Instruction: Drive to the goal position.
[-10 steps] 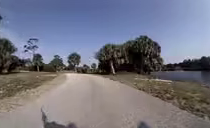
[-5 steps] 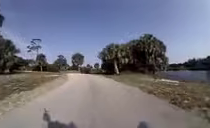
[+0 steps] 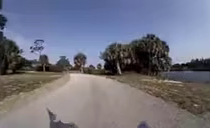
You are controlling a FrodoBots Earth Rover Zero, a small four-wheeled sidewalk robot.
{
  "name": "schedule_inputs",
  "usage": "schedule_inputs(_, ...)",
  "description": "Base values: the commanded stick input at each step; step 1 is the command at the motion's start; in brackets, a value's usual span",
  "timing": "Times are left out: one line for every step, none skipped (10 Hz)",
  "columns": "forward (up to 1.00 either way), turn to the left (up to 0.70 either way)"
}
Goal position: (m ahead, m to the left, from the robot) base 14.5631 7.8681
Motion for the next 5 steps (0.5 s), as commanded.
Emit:
schedule_inputs(1.00, 0.02)
schedule_inputs(1.00, 0.02)
schedule_inputs(1.00, 0.02)
schedule_inputs(1.00, 0.02)
schedule_inputs(1.00, 0.02)
